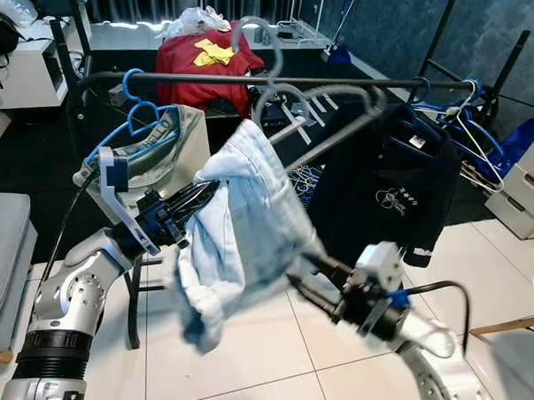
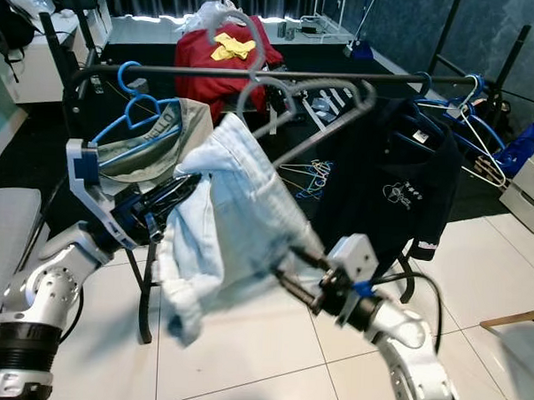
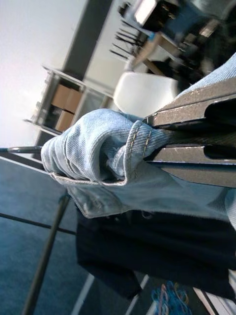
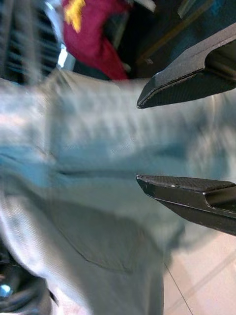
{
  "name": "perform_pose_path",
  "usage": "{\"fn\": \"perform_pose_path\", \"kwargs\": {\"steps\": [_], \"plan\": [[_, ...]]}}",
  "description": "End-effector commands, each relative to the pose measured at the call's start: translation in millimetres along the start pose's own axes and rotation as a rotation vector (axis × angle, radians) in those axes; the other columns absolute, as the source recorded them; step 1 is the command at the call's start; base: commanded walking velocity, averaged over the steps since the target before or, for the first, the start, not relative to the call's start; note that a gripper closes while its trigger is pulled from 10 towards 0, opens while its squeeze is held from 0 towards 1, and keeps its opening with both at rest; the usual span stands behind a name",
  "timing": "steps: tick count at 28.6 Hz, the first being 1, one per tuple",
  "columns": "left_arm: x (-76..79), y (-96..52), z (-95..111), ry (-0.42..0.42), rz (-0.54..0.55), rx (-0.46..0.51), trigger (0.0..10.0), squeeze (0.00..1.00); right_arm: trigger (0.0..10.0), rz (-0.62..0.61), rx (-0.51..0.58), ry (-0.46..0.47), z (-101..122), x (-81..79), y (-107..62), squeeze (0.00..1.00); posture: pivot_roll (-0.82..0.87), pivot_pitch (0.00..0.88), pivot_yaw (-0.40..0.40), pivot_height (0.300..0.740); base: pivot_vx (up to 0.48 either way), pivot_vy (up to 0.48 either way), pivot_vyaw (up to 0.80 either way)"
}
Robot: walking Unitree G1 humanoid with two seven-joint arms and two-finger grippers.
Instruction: Hang hanger
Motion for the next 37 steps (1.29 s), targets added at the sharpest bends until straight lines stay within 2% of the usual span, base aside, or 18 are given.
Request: {"fn": "perform_pose_path", "kwargs": {"steps": [1,3,4,8,12,13,14,15,16,18,20,21,22,23,24,34,35,37], "plan": [[-0.9,1.7,10.0,0.049,-0.023,0.011,10.0,0.00,10.0,-0.035,0.040,-0.023,10.9,7.9,-4.6,0.43,-0.18,0.061,-0.014,0.740,0.000,0.000,0.00],[-0.9,1.7,10.0,0.049,-0.023,0.011,10.0,0.00,10.0,-0.035,0.040,-0.023,10.9,7.9,-4.6,0.43,-0.18,0.061,-0.014,0.740,0.000,0.000,0.00],[-3.2,-1.0,16.0,0.054,-0.028,0.017,10.0,0.00,10.0,-0.047,0.046,-0.013,14.5,9.9,-8.9,1.00,-0.20,0.067,0.021,0.740,0.000,0.000,0.00],[-3.6,-4.5,16.1,0.045,-0.039,0.008,10.0,0.00,10.0,-0.055,0.062,0.006,18.8,7.6,-14.9,1.00,-0.22,0.063,0.042,0.740,0.000,0.000,0.00],[-0.5,-10.9,7.3,0.032,-0.082,-0.057,10.0,0.00,10.0,-0.022,0.168,0.081,50.1,0.3,-12.7,1.00,-0.21,0.058,0.049,0.740,0.000,0.000,0.00],[1.2,-12.3,1.7,0.029,-0.102,-0.093,10.0,0.00,10.0,0.058,0.211,0.071,76.4,1.5,-7.9,0.18,-0.20,0.048,0.043,0.740,0.000,0.000,0.00],[2.1,-12.9,-2.0,0.028,-0.111,-0.113,10.0,0.00,10.0,0.116,0.209,-0.007,96.7,10.1,-5.2,0.00,-0.19,0.047,0.043,0.740,0.000,0.000,0.00],[1.9,-13.2,-3.6,0.027,-0.117,-0.125,10.0,0.00,10.0,0.148,0.190,-0.087,109.4,18.2,-4.3,0.00,-0.19,0.046,0.047,0.740,0.000,0.000,0.00],[1.9,-13.2,-3.6,0.027,-0.117,-0.125,10.0,0.00,10.0,0.148,0.190,-0.087,109.4,18.2,-4.3,0.00,-0.19,0.046,0.047,0.740,0.000,0.000,0.00],[3.2,-14.9,-4.8,0.014,-0.150,-0.164,10.0,0.00,10.0,0.181,0.144,-0.244,132.3,41.9,-6.7,0.00,-0.21,0.066,0.057,0.740,0.000,0.000,0.00],[3.2,-14.9,-4.8,0.014,-0.150,-0.164,10.0,0.00,10.0,0.181,0.144,-0.244,132.3,41.9,-6.7,0.00,-0.21,0.066,0.057,0.740,0.000,0.000,0.00],[1.7,-16.5,-7.3,0.029,-0.158,-0.197,10.0,0.00,10.0,0.206,0.129,-0.272,142.1,49.3,-9.4,0.02,-0.21,0.068,0.059,0.740,0.000,0.000,0.00],[1.1,-17.1,-9.1,0.042,-0.167,-0.221,10.0,0.00,10.0,0.229,0.097,-0.276,145.6,55.8,-12.7,0.62,-0.22,0.074,0.059,0.740,0.000,0.000,0.00],[1.1,-17.1,-9.1,0.042,-0.167,-0.221,10.0,0.00,10.0,0.229,0.097,-0.276,145.6,55.8,-12.7,0.62,-0.22,0.074,0.059,0.740,0.000,0.000,0.00],[0.5,-17.1,-10.3,0.053,-0.172,-0.234,10.0,0.00,10.0,0.242,0.075,-0.270,146.2,59.2,-15.0,1.00,-0.22,0.075,0.058,0.740,0.000,0.000,0.00],[15.2,-14.3,-17.5,0.060,-0.255,-0.261,9.5,0.00,10.0,0.292,-0.067,-0.131,121.4,65.7,-27.6,1.00,-0.22,0.080,0.030,0.740,0.000,0.000,0.00],[26.2,-12.3,-20.6,0.063,-0.309,-0.284,9.6,0.00,10.0,0.372,-0.146,-0.049,110.7,59.6,-34.3,0.00,-0.22,0.088,0.014,0.740,0.000,0.000,0.00],[26.2,-12.3,-20.6,0.063,-0.309,-0.284,9.6,0.00,10.0,0.372,-0.146,-0.049,110.7,59.6,-34.3,0.00,-0.22,0.088,0.014,0.740,0.000,0.000,0.00]]}}
Point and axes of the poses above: a point about 5 cm out from each wrist's last joint towards the gripper, its own y axis pointing out of the wrist towards the gripper, its own z axis along the axis of the wrist's last joint, x = y × z, the point moved 4 cm from there along y, pointing out of the wrist towards the gripper, and after that the axes turned 2 degrees about -y, right-handed, at the moved point
